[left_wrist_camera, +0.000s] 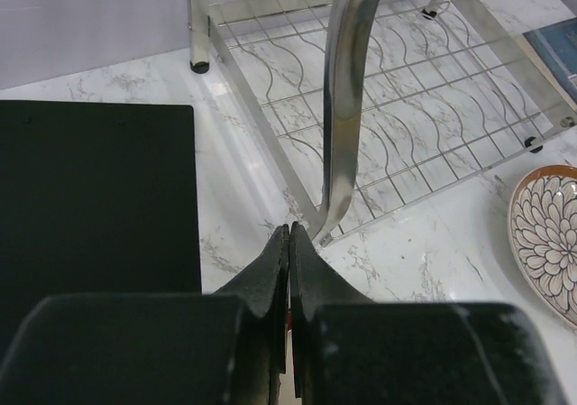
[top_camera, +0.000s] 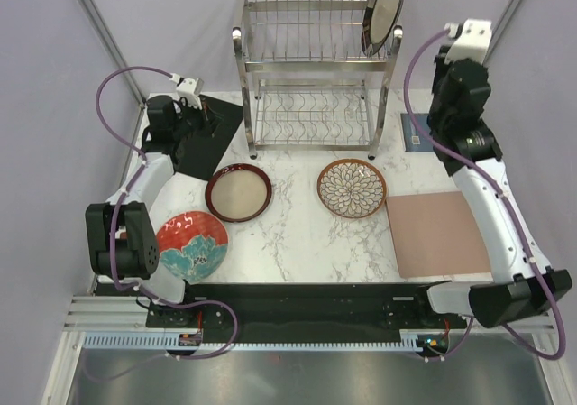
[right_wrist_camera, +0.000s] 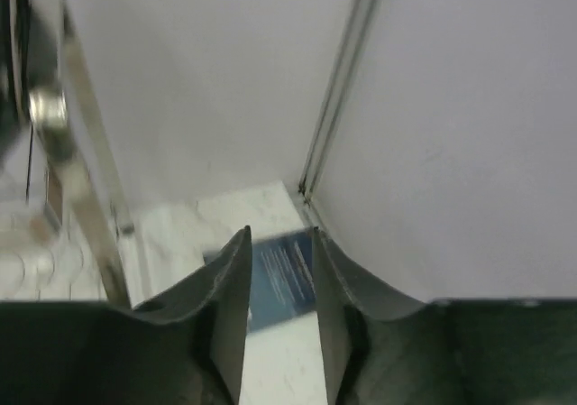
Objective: Load the plates into the dish rack
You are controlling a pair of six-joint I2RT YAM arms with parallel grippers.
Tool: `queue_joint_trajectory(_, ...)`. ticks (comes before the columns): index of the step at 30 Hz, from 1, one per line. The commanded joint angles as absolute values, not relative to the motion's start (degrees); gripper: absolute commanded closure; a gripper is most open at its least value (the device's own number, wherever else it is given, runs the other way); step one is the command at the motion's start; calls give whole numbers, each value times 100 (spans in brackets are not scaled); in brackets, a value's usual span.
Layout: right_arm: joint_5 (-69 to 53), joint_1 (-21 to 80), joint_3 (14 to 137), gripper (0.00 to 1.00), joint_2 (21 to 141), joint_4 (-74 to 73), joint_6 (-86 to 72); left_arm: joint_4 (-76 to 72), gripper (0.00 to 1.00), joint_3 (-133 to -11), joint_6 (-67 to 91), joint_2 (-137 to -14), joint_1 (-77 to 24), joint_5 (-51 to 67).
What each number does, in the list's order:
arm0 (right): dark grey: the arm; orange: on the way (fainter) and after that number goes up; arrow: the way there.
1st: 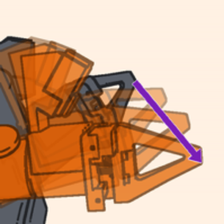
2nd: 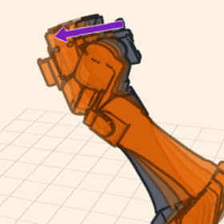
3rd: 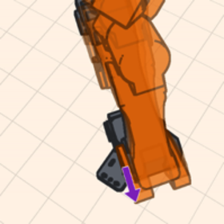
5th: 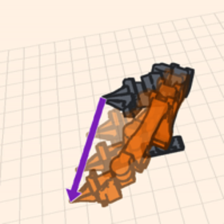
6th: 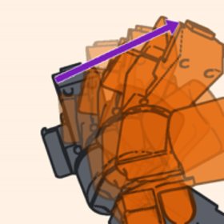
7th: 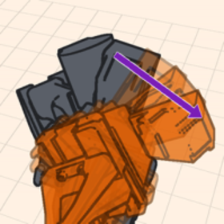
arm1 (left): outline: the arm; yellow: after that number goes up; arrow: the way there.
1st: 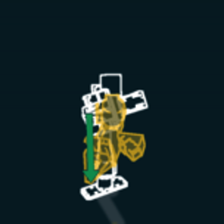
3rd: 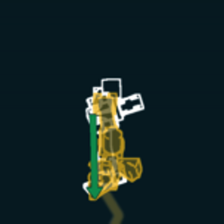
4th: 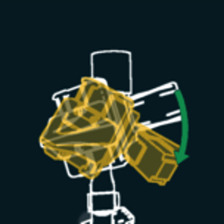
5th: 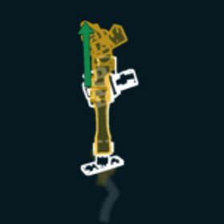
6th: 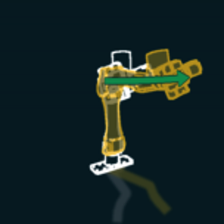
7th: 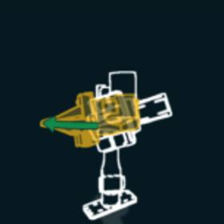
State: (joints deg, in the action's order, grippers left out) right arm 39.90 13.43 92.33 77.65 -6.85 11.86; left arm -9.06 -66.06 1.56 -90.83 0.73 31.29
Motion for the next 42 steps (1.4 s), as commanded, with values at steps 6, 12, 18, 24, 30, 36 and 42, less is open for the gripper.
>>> queue_joint_trajectory(6, 590, 1274, 6505, 100, 7224, -1249, 466, -222, 98, -7522, 1226, -9992, 70, 2224)
queue_joint_trajectory(12, 97, 1274, 6320, 100, 8006, -292, 132, 115, 98, -8323, 2417, -10977, -140, 2488)
queue_joint_trajectory(18, -139, 1274, 6381, 100, 8849, 676, -139, 35, 98, -8604, 2206, -11442, -343, 2303)
queue_joint_trajectory(24, -106, 1283, 6864, 100, 9754, 1089, -571, 26, 98, -8710, 1890, -11654, -527, 2022)
queue_joint_trajectory(30, 614, 1257, 7259, 100, 10291, 1327, -677, 35, 98, -8824, 1767, -11742, -633, 2004)
queue_joint_trajectory(36, 1142, 1187, 7427, 100, 10520, 1503, -502, 53, 98, -8763, 1916, -11681, -747, 2030)
queue_joint_trajectory(42, 1327, 941, 7436, 100, 10608, 1529, -387, 61, 98, -8728, 1960, -11663, -844, 2057)
